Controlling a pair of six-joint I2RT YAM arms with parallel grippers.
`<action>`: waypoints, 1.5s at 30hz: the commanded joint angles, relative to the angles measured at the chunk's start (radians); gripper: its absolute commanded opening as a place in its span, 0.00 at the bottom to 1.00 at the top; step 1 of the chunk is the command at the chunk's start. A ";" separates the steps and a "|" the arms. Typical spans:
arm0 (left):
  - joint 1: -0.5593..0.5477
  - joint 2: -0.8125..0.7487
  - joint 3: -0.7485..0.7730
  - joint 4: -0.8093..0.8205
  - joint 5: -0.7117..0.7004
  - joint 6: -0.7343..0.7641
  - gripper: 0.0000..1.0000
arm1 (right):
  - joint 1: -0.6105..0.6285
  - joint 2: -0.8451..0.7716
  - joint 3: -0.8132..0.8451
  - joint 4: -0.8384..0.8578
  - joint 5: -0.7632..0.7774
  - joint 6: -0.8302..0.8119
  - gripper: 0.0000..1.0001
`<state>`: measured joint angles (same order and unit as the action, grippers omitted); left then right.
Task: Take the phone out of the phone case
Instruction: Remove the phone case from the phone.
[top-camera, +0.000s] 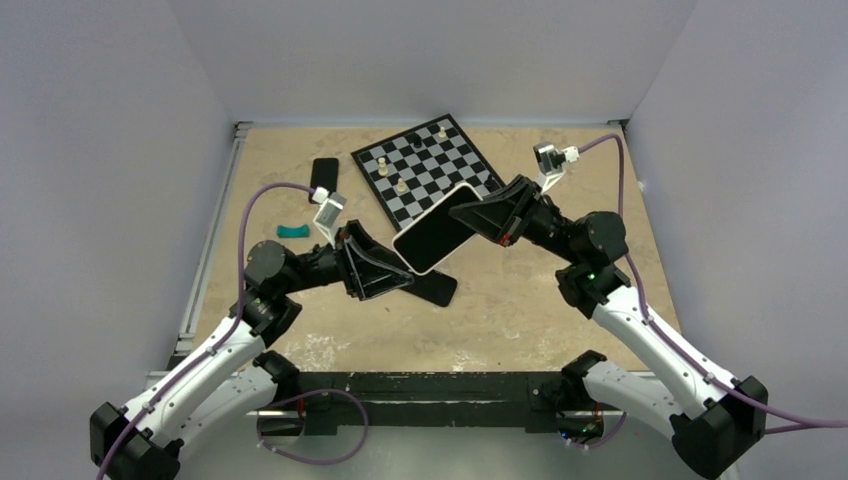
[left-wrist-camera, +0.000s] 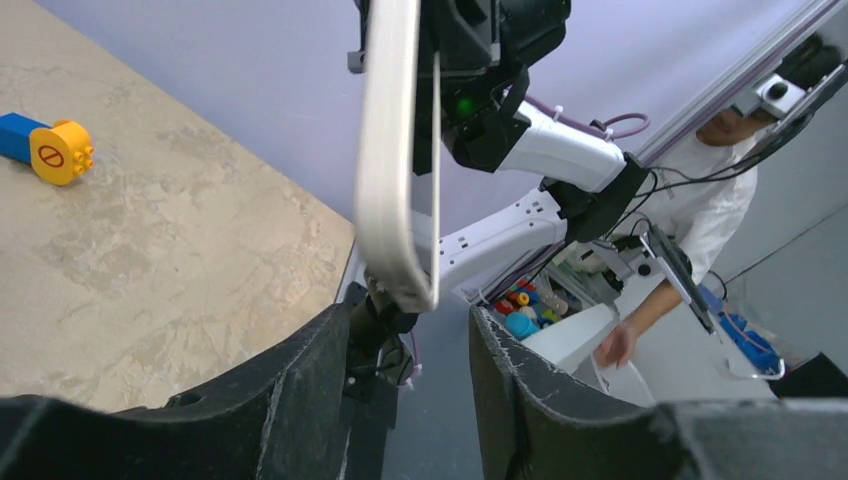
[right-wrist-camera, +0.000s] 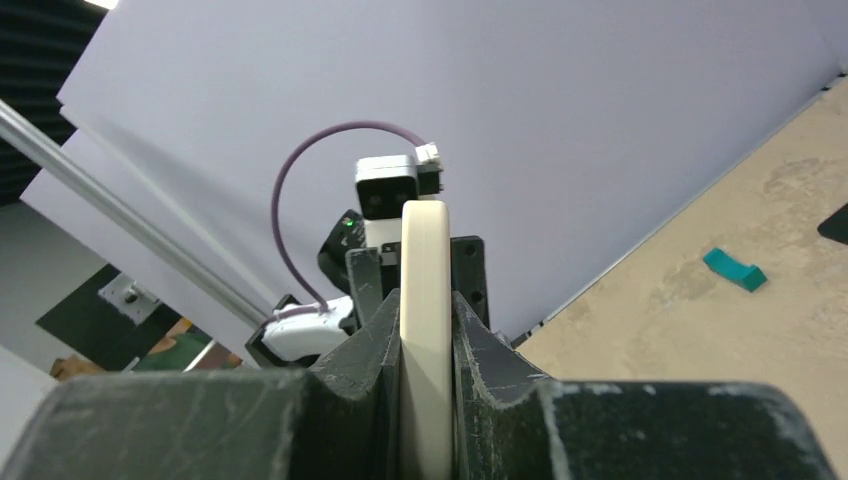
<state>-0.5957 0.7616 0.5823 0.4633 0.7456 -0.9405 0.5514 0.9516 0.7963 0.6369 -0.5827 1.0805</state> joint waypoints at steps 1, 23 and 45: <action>-0.004 0.009 0.015 0.137 -0.066 -0.037 0.51 | 0.004 0.038 0.052 0.103 0.089 0.037 0.00; -0.007 0.067 0.018 0.162 -0.007 0.166 0.00 | 0.014 0.061 0.085 0.055 0.068 0.126 0.00; -0.008 -0.022 0.172 -0.215 -0.104 0.831 0.00 | 0.006 0.283 -0.008 0.580 -0.141 0.749 0.00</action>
<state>-0.6159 0.7563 0.7650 0.1745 0.8726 -0.2546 0.5449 1.2636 0.7773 1.1545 -0.7258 1.6470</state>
